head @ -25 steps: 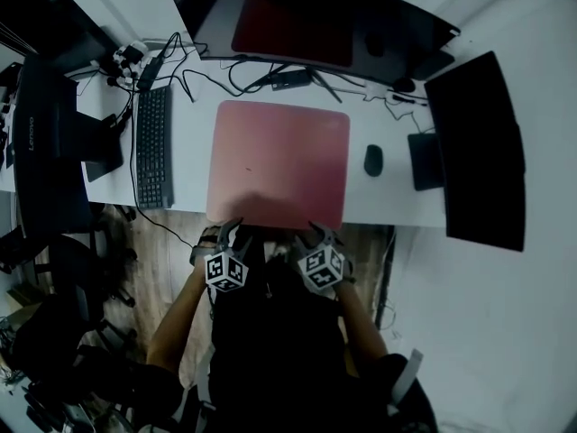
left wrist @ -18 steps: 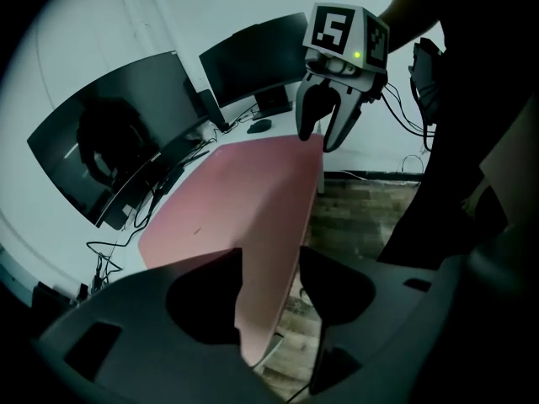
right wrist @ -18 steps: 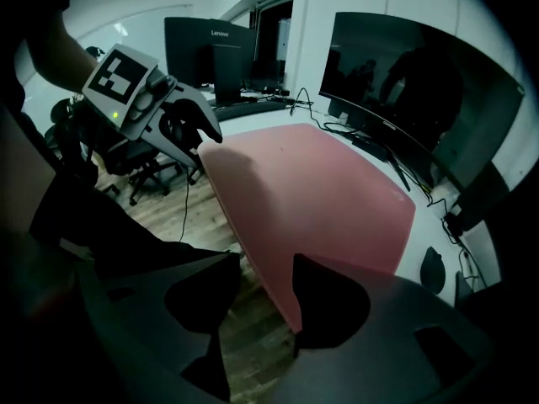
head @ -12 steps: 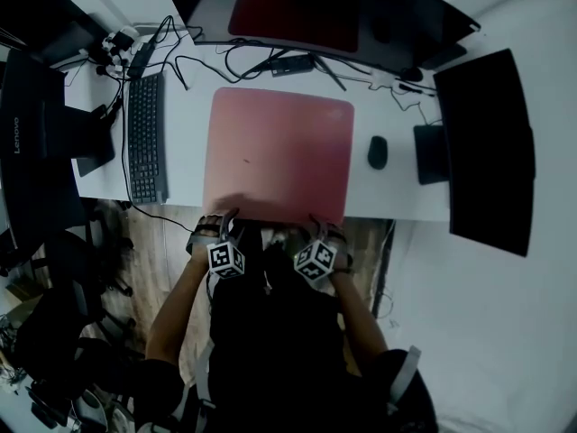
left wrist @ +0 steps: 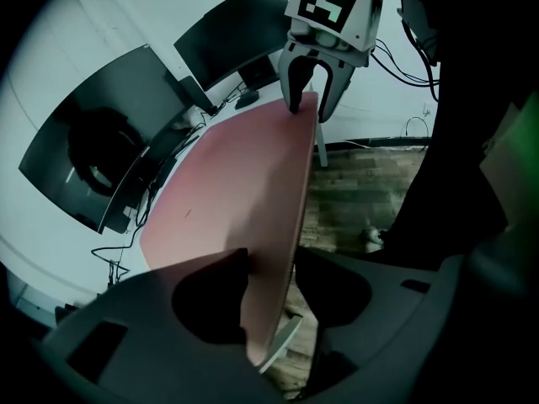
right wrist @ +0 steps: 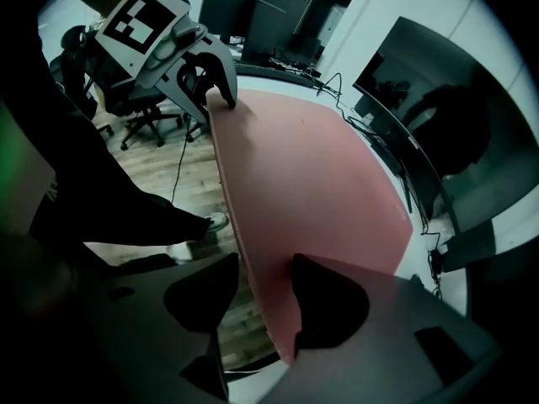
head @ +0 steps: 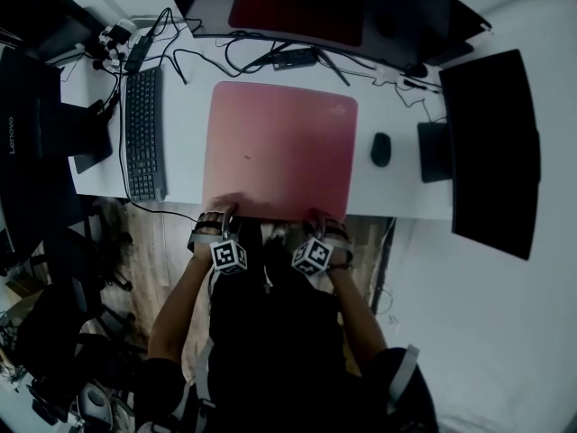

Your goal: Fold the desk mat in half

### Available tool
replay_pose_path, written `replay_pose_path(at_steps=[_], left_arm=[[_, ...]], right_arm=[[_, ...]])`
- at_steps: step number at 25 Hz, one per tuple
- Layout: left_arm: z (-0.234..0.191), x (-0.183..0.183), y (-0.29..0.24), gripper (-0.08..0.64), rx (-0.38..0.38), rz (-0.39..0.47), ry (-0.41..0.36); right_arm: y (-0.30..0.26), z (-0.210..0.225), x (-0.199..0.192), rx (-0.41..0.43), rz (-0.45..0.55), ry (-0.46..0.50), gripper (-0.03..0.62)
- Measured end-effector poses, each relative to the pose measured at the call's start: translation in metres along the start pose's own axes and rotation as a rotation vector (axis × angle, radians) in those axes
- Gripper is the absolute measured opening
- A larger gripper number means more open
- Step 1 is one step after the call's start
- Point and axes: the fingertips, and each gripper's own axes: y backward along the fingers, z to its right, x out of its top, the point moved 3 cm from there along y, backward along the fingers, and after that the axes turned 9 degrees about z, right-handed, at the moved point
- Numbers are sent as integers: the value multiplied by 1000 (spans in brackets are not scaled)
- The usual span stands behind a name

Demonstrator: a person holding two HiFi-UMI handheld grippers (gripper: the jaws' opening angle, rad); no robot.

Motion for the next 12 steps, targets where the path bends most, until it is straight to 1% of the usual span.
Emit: replay_pose_path(at_steps=[3,5,9,12], left_arm=[[3,-2,-1,175,-6,-3,-6],[2,-2,-1,170,-4,-1,-9],[0,-2,0,161,-3,2,7],[0,-4,-2,154,-6,-4,11]], right_arm=[[-6,-1,-4,-34,8,14,186],[-4,1,-3,-40,6,17,183],[0,2,0,15,0,-9,168],[4,2,2,50,-3,-16,133]])
